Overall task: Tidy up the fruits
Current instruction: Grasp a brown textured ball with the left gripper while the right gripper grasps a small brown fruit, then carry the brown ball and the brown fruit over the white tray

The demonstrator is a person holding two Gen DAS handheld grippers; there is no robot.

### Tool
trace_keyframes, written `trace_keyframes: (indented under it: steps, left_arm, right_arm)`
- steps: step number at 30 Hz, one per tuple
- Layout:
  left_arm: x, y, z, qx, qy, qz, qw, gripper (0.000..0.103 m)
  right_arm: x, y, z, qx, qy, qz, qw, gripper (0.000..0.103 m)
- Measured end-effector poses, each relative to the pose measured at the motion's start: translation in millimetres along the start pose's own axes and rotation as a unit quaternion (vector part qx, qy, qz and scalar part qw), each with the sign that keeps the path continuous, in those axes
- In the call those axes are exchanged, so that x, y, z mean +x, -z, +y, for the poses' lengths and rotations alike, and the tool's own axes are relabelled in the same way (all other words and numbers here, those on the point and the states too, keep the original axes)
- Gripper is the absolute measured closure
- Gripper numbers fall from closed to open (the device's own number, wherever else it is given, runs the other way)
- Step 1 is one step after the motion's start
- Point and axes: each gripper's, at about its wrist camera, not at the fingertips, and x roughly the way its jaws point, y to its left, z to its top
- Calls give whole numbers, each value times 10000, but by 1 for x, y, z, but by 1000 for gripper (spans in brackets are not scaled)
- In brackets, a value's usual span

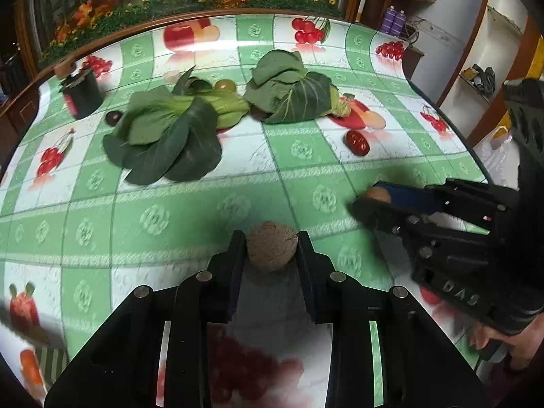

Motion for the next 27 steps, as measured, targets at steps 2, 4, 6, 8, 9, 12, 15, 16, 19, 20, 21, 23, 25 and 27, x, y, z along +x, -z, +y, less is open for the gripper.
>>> trace_keyframes:
  steps: [2, 4, 6, 8, 9, 12, 15, 16, 19, 20, 21, 23, 25, 27]
  left_arm:
    - [-6, 7, 0, -17, 7, 9, 10000, 74]
    - [-14, 16, -1, -34, -27, 20, 10000, 74]
    - [-23, 25, -2, -59, -32, -5, 10000, 74]
    - [-34, 35, -2, -67, -68, -41, 9999, 74]
    - [-40, 41, -2, -74, -124, -69, 9999, 74]
    - [-56, 56, -2, -100, -147, -116, 9998, 74]
    - [-71, 70, -1, -81, -238, -197, 9995, 74]
    - [-77, 75, 0, -87, -281, -245, 9993, 74]
    - [-93, 89, 6, -122, -404, -388, 9984, 74]
    - [-98, 93, 8, -127, -445, -427, 9980, 74]
    - [-102, 97, 9, -127, -487, -450, 9977, 74]
    - [-109, 105, 12, -129, -521, -458, 9975, 74]
    - [-117, 113, 16, -147, -580, -501, 9970, 74]
    - [-124, 120, 20, -173, -666, -565, 9960, 74]
  right_arm:
    - [-5, 2, 4, -24, -15, 7, 10000, 80]
    - [-12, 6, 10, -44, -3, 6, 10000, 80]
    - [-19, 11, 17, -59, -31, 15, 10000, 80]
    - [-26, 17, 24, -67, -79, -3, 9999, 80]
    - [-30, 22, 32, -96, -132, 3, 9999, 80]
    - [-38, 33, 49, -178, -193, -1, 9997, 80]
    - [-47, 45, 66, -168, -337, -34, 9993, 80]
    - [-49, 47, 70, -174, -360, -39, 9992, 80]
    - [-56, 56, 85, -150, -442, -68, 9989, 80]
    - [-58, 59, 90, -144, -485, -77, 9987, 80]
    - [-59, 62, 95, -138, -531, -78, 9985, 80]
    - [-62, 67, 108, -166, -600, -78, 9980, 80]
    - [-64, 70, 118, -219, -641, -70, 9977, 80]
    - [-66, 73, 129, -278, -697, -71, 9972, 80]
